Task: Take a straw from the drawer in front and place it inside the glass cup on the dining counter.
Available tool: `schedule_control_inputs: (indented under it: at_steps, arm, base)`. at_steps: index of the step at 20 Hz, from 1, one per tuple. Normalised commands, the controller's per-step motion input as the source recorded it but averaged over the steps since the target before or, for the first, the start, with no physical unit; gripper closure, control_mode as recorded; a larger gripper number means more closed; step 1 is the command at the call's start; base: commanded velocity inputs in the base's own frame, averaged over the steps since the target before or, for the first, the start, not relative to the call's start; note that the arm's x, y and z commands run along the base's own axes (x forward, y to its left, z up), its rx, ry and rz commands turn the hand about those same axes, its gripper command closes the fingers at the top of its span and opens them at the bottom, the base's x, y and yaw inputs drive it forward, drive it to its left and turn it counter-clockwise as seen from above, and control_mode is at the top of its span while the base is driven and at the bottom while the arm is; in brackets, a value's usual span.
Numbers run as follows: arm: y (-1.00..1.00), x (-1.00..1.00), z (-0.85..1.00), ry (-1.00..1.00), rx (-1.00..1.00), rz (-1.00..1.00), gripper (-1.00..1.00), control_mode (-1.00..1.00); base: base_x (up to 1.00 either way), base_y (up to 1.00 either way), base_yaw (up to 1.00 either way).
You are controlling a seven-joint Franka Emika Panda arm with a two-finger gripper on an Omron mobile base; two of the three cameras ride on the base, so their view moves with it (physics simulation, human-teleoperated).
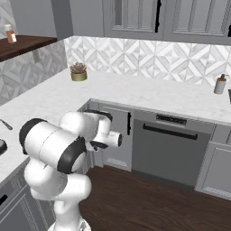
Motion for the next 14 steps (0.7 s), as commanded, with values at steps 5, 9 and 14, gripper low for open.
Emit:
schedule_control_inputs:
  at_steps: [5, 9, 14]
  arm:
    - [0.45, 0.63, -0.4, 0.0, 0.04, 0.21, -1.0, -1.0]
    - [0.36, 0.36, -0.27, 0.0, 0.08, 0.2, -1.0, -1.0]
    - [0.49, 0.12, -0.28, 0.0, 0.13, 0.1, -1.0, -1.0]
  base:
    - [0.0, 0.0, 0.0]
    - [0.0, 0.0, 0.0]
    - [0.0, 0.0, 0.0]
